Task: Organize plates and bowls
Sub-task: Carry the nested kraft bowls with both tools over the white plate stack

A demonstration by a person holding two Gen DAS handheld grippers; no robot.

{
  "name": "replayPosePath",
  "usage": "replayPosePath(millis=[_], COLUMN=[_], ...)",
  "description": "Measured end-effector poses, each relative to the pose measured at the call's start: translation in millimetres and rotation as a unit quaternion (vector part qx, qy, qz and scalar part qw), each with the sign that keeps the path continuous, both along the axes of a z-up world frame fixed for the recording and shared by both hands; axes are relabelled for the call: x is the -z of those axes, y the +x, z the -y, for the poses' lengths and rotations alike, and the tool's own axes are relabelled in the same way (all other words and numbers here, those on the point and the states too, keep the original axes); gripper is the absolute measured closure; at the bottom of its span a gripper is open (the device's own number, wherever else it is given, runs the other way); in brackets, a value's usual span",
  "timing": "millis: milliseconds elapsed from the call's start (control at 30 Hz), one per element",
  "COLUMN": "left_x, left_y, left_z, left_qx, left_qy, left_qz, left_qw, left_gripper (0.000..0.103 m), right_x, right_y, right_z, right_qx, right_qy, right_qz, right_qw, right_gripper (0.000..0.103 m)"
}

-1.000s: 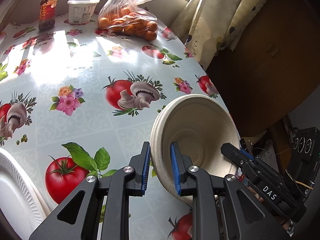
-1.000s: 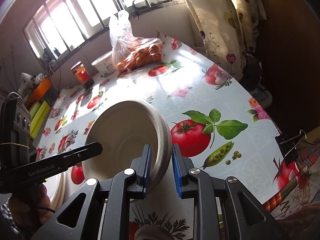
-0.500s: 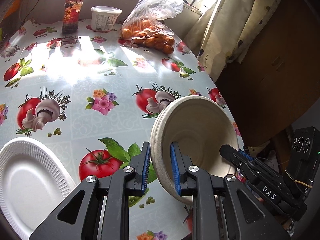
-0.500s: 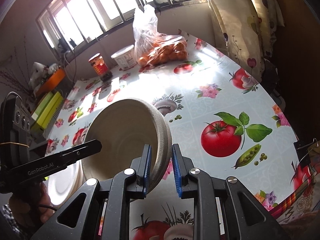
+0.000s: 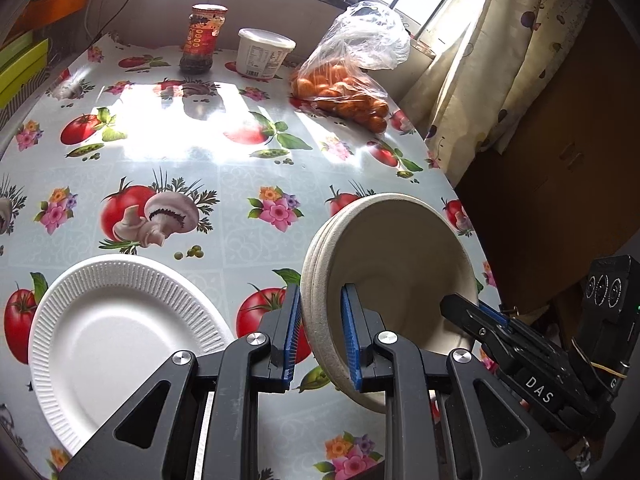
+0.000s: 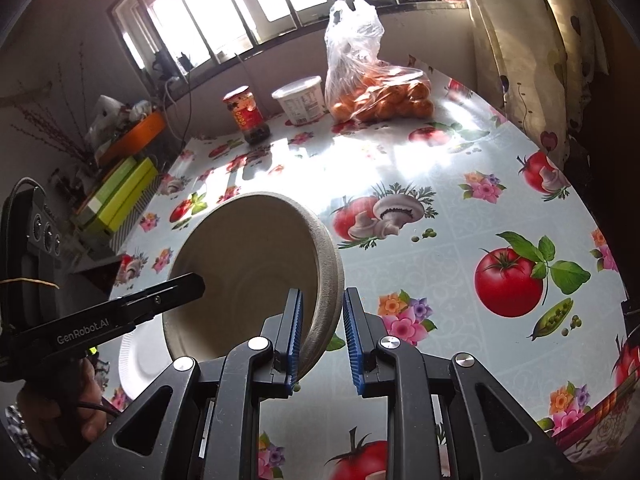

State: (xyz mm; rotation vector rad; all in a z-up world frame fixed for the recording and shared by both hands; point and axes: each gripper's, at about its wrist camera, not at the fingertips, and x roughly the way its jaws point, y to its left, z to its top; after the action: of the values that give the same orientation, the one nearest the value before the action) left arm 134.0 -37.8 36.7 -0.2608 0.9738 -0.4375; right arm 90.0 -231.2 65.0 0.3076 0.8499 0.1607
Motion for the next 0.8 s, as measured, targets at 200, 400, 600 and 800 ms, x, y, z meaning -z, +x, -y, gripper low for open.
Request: replayPosePath(millis=[200,400,600,800], left_x=[-4,-7,-8,-7], left_y=[-5,-13,-20,-27], left_z=[-23,-45,-68,-91], left_qx=[-0.023,-0.047,-0.072,-0.100], left_qy=[0.010,0.012,0.013,0.014], left_qz=[0.003,0.009,0.010,0.009], left_qw=[0.9997,0.9988,0.9973,0.9949], left_gripper=[0.082,0.082,0.082,0.082], right_x=[-2,-2,-1,-2], right_y=[3,6,10,14], right_z=[-23,-45,-66,-89], right_qx=[-0.030,-0.057,-0.081,-0.110], right_qy=[0.001,0.003,0.010,0.010], right_qz=[0.002,-0.001,-0.007,-0.008], right_qw=[1.000,0.998,0.997,0.994], right_gripper=[0.083,0.083,0.083,0.083])
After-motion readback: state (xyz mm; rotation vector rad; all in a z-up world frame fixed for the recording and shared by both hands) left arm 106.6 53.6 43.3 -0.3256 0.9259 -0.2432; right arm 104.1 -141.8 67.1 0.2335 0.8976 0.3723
